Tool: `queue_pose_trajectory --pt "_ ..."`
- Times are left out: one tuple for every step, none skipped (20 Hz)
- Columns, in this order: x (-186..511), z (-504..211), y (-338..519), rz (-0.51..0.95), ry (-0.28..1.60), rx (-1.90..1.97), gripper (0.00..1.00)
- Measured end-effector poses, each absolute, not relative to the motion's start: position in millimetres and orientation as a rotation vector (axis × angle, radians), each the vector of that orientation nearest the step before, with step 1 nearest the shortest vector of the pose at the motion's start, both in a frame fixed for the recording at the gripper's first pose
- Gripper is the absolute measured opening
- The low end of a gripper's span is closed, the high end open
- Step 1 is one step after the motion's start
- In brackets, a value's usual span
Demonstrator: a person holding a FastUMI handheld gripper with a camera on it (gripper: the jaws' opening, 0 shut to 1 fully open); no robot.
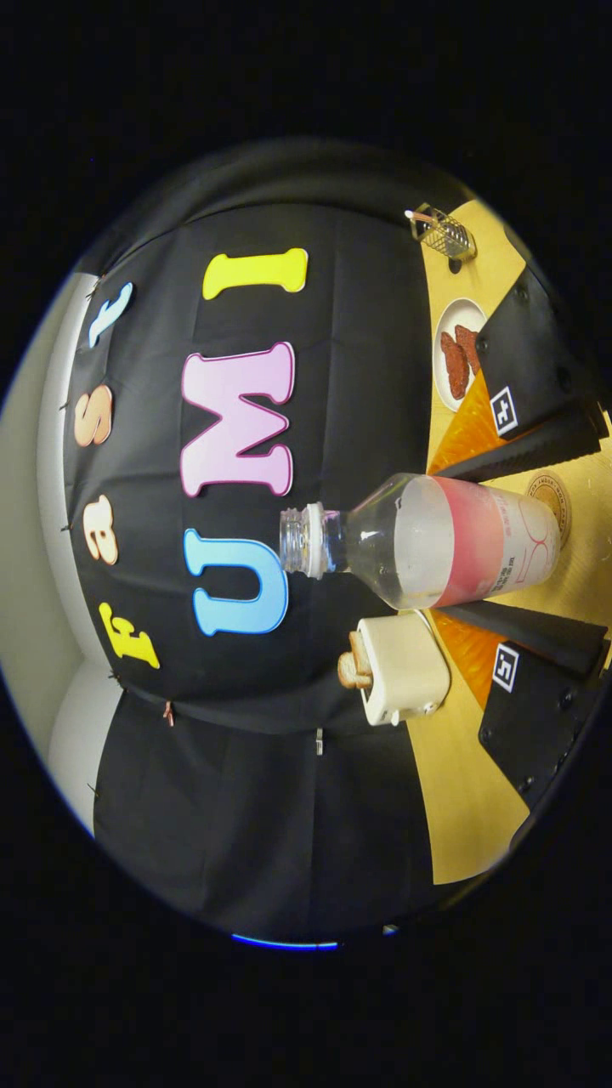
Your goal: Take the bottle from table, then pour the juice into the cup, finally place the bottle on the coaster
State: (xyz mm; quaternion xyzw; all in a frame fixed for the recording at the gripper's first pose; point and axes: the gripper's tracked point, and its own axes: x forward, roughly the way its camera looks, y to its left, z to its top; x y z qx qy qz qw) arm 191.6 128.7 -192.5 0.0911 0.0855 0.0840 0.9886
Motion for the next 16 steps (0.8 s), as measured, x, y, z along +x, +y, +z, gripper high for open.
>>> queue_pose_trajectory --pt "197 -204 123 0.153 0.181 0.183 0.73" --pt "202 -217 120 0.143 0.194 0.188 0.73" --pt "206 -231 120 0.139 0.21 0.2 0.73" --pt "210 -244 120 0.136 0.226 0.211 0.74" --pt "213 -255 119 0.131 0.24 0.216 0.74" --pt "217 -263 118 0.128 0.246 0.217 0.74" --pt "219 -268 119 0.126 0.248 0.219 0.74" --pt "221 -271 120 0.123 0.247 0.225 0.74" --pt "223 -275 121 0.121 0.246 0.231 0.74" --pt "226 -279 121 0.117 0.248 0.235 0.74" --pt "228 -282 121 0.114 0.247 0.238 0.74" --pt "230 -285 121 0.111 0.249 0.238 0.74" --pt "231 -288 120 0.105 0.252 0.234 0.75" --pt "232 -290 119 0.102 0.255 0.23 0.75" --pt "231 -292 120 0.1 0.26 0.231 0.75" --pt "231 -294 122 0.104 0.265 0.234 0.75"
